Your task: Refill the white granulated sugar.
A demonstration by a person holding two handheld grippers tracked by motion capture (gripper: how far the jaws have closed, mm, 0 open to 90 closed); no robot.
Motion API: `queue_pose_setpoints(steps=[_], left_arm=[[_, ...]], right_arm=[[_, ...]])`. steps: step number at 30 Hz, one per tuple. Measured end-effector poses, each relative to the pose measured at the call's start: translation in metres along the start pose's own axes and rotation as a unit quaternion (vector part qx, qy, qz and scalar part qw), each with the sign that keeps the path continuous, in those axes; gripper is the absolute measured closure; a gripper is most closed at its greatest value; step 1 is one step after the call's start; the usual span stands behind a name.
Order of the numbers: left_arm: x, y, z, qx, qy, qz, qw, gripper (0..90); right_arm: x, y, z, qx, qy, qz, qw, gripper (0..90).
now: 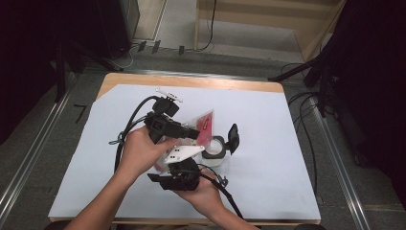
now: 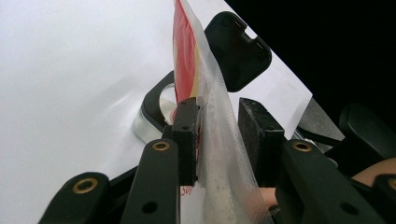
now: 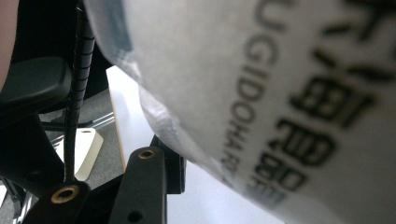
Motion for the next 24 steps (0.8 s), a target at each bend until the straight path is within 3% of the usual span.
queue_pose_setpoints(steps=[24], left_arm=[[-0.0034, 0.0013, 0.0002, -0.002, -0.009, 0.003, 1.0, 69.6]], right_arm=[[0.0005, 0.0002, 0.0011, -0.001, -0.005, 0.004, 1.0, 63.2]])
Point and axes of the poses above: each handheld gripper's, and its own axes: z roughly backward along the jaws, y roughly out of its top, x roughly to its right, the point moved 6 cm from there along -z, roughly forward along the jaws, and after that the axes turned 11 degrees about -x, right-handed, at the moved point
